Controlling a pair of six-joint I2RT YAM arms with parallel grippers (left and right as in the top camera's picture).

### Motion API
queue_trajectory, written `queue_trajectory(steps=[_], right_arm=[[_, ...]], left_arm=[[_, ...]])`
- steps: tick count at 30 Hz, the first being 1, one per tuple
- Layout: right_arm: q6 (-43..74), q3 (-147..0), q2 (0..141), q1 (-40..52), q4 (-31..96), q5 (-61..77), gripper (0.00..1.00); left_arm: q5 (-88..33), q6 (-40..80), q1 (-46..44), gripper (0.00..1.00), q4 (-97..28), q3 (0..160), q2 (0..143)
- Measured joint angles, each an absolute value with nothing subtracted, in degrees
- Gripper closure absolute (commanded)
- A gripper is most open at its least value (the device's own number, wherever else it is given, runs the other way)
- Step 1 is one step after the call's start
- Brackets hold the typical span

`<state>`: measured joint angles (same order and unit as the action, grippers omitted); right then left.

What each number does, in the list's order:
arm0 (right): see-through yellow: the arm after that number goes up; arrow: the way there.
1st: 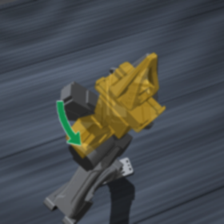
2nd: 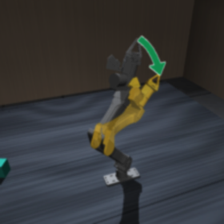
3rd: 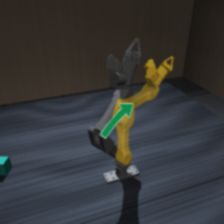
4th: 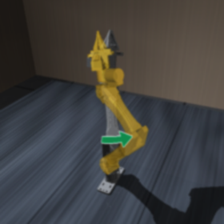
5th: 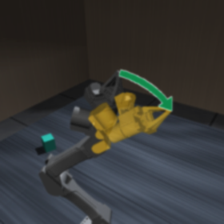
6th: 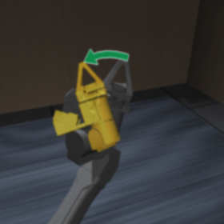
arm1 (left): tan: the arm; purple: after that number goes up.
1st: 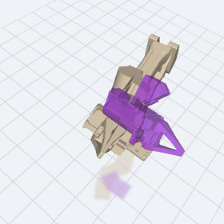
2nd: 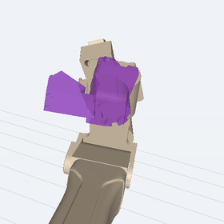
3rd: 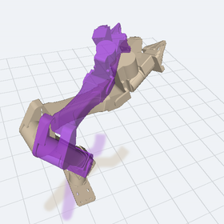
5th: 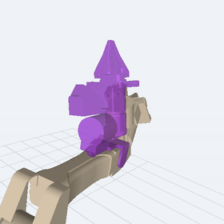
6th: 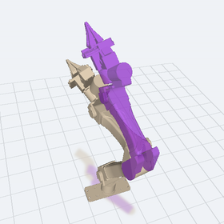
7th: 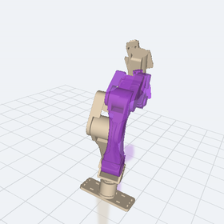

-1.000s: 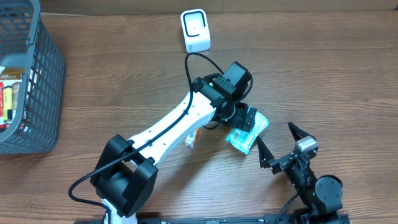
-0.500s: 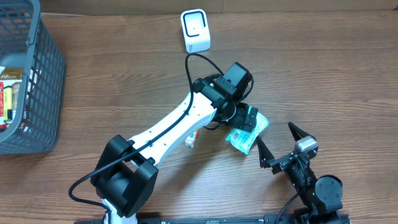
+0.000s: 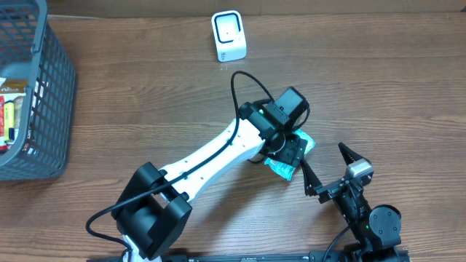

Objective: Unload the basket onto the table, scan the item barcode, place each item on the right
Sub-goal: 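Grasp the green wipes pack beside the green-lidded jar with the left gripper, then lift the green wipes pack toward the white scanner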

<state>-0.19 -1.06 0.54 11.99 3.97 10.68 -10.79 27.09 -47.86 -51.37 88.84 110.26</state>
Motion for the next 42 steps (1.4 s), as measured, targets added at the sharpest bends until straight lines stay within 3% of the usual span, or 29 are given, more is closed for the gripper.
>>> queue_trajectory(steps=[5,12,15,16,19,22,34,42], right_arm=[[-0.2,-1.1,0.5,12.0,4.0,10.7,0.0],[-0.2,-1.1,0.5,12.0,4.0,10.7,0.0],[-0.2,-1.1,0.5,12.0,4.0,10.7,0.0],[-0.2,-1.1,0.5,12.0,4.0,10.7,0.0],[-0.2,-1.1,0.5,12.0,4.0,10.7,0.0],[-0.1,-1.1,0.5,12.0,4.0,10.7,0.0],[-0.2,-1.1,0.5,12.0,4.0,10.7,0.0],[-0.2,-1.1,0.5,12.0,4.0,10.7,0.0]], left_arm=[[-9.6,28.6,-48.2,0.22,-48.3,86.1,110.3],[-10.5,29.5,-48.3,0.63,-45.5,84.2,110.3],[-10.7,29.9,-48.3,0.65,-45.0,84.2,110.2],[-10.8,29.9,-48.3,0.74,-45.0,84.2,110.2],[-11.0,29.9,-48.1,0.82,-45.1,84.3,110.1],[-11.0,30.0,-47.5,0.96,-46.3,85.1,109.9],[-10.9,27.0,-40.7,0.96,-53.7,95.5,109.5],[-4.1,25.3,-27.9,0.96,-66.2,95.9,109.4]])
